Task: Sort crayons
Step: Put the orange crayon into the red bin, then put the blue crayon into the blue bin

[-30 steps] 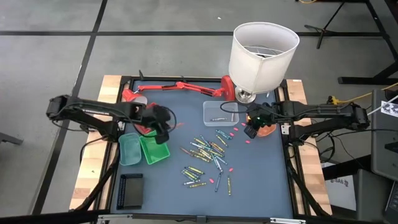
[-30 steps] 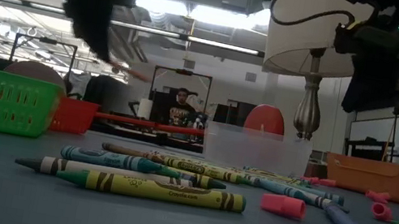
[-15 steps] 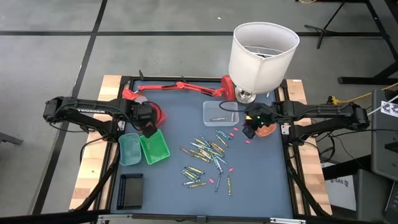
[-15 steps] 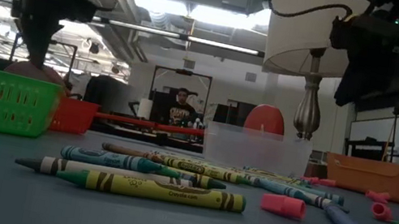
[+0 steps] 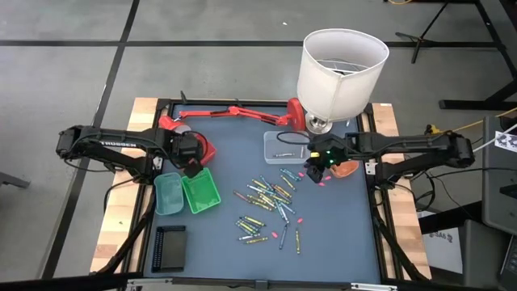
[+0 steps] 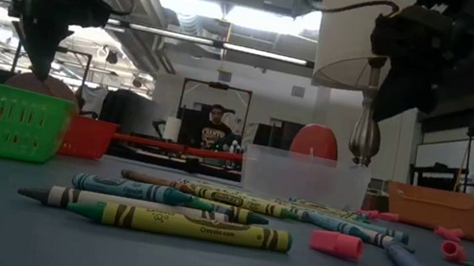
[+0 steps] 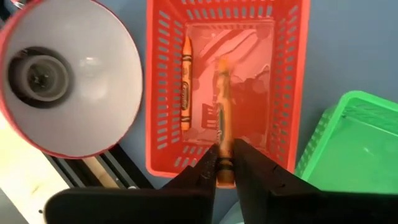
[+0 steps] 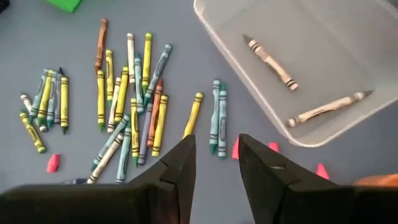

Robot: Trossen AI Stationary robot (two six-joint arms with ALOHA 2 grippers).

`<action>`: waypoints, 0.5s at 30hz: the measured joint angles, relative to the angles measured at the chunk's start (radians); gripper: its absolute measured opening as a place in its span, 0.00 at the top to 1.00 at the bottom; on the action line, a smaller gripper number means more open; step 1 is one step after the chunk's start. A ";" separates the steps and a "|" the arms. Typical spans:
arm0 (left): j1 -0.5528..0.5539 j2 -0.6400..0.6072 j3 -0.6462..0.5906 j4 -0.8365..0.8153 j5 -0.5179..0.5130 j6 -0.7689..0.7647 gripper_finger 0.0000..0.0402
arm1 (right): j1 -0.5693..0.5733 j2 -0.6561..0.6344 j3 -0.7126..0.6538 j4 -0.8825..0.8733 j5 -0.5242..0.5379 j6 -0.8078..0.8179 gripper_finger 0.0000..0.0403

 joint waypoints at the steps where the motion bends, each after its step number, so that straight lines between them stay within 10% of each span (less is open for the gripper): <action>1: 0.000 0.000 0.000 0.000 -0.006 0.000 0.89 | 0.000 0.018 0.000 0.012 -0.008 -0.003 0.71; 15: 0.000 0.000 0.000 0.078 -0.018 0.000 0.73 | 0.026 0.223 -0.001 0.228 -0.186 -0.145 0.71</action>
